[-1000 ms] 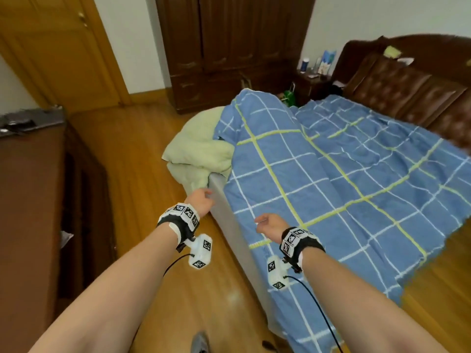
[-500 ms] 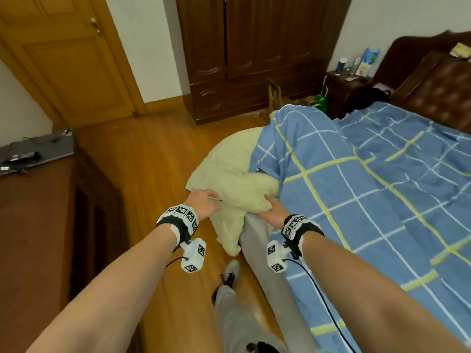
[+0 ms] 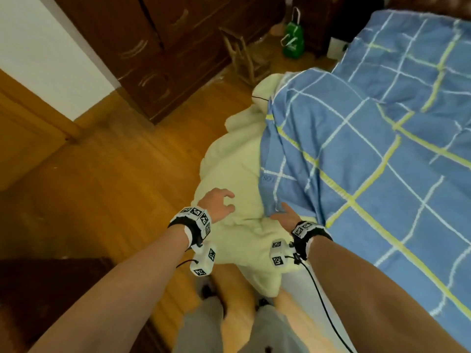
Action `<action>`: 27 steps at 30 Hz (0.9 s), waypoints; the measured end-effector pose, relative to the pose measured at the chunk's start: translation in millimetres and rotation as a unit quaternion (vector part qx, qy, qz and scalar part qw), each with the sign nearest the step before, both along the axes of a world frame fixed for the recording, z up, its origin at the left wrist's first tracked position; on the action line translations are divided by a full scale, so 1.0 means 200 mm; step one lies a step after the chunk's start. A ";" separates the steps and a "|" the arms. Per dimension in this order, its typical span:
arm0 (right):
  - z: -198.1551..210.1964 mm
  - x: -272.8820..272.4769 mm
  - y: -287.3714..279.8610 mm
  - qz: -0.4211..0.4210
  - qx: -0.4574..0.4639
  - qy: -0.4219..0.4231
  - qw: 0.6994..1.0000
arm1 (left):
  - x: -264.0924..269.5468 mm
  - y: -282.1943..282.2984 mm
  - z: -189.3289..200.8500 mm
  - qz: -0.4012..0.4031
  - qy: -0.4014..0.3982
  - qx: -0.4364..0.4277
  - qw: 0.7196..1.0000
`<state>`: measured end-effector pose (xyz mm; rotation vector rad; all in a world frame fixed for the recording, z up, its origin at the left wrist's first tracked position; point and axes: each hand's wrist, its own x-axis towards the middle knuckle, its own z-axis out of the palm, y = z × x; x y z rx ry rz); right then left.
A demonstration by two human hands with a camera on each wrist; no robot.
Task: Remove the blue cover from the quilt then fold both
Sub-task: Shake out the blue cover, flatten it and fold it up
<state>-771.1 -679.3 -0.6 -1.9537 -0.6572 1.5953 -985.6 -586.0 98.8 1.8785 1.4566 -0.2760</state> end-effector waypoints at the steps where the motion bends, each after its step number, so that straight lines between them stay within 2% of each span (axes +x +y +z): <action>1: -0.06 0.00 0.05 -0.017 -0.013 0.002 1.000 | 0.03 0.12 -0.04 -0.022 -0.001 -0.002 1.000; 6: -0.37 -0.02 0.29 -0.156 -0.051 0.016 0.986 | 0.18 0.72 -0.28 -0.147 -0.014 -0.023 0.989; 8: -0.35 -0.07 0.38 -0.228 -0.052 -0.040 0.971 | 0.23 0.95 -0.34 -0.200 -0.024 -0.032 0.979; 11: -0.24 -0.20 0.50 -0.425 -0.012 -0.062 0.903 | 0.34 1.24 -0.35 -0.305 -0.020 -0.059 0.950; 13: -0.10 -0.33 0.58 -0.522 0.008 -0.028 0.853 | 0.39 1.34 -0.30 -0.401 -0.020 -0.072 0.913; 16: 0.20 -0.48 0.70 -0.615 0.054 -0.014 0.786 | 0.46 1.37 -0.13 -0.582 -0.039 -0.035 0.812; 19: 0.53 -0.64 0.79 -0.653 0.111 -0.028 0.748 | 0.44 1.32 0.04 -0.693 -0.083 0.014 0.716; 21: 0.73 -0.77 0.83 -0.674 0.140 -0.039 0.724 | 0.37 1.28 0.15 -0.732 -0.107 0.069 0.670; 24: 0.94 -1.01 0.83 -0.715 0.171 -0.071 0.674 | 0.24 1.21 0.25 -0.745 -0.168 0.147 0.629; 27: 1.06 -1.35 0.79 -0.746 0.167 -0.093 0.638 | 0.07 1.15 0.37 -0.726 -0.217 0.146 0.637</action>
